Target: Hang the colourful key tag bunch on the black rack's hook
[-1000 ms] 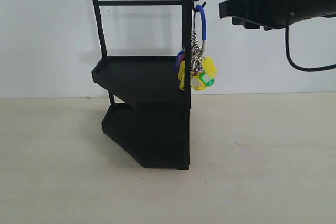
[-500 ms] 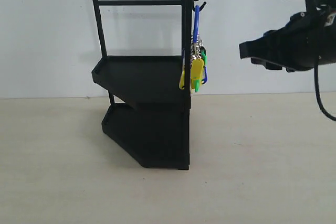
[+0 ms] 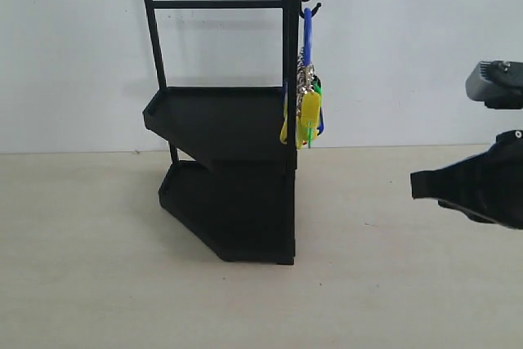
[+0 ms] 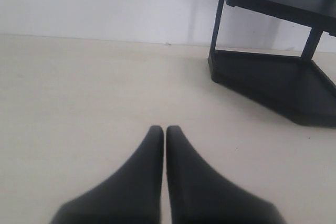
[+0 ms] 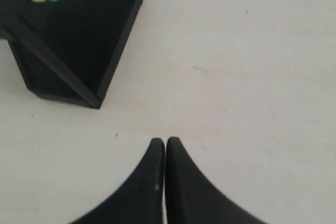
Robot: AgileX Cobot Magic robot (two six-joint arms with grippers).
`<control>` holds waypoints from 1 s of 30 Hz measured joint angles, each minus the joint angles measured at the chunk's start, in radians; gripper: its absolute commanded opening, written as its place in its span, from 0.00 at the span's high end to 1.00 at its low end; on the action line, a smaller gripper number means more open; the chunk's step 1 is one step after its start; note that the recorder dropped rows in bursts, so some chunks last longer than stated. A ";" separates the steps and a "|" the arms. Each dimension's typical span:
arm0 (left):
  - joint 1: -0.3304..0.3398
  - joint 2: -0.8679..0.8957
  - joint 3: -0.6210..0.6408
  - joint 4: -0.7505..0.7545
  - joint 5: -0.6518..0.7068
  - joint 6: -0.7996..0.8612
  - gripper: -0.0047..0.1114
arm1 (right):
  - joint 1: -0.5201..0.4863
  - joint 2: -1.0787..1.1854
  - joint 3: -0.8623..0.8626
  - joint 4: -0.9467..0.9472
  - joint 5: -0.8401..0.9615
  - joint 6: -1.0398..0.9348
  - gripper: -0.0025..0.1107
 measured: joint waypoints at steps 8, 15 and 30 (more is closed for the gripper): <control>0.000 0.000 0.000 0.000 0.000 0.000 0.92 | 0.000 -0.007 0.002 0.000 0.108 0.000 0.98; 0.000 0.000 0.000 0.000 0.000 0.000 0.92 | 0.000 -0.007 0.002 0.002 0.111 0.000 0.98; 0.000 0.000 0.000 0.000 0.000 0.000 0.92 | 0.000 -0.007 0.002 0.002 0.114 0.000 0.98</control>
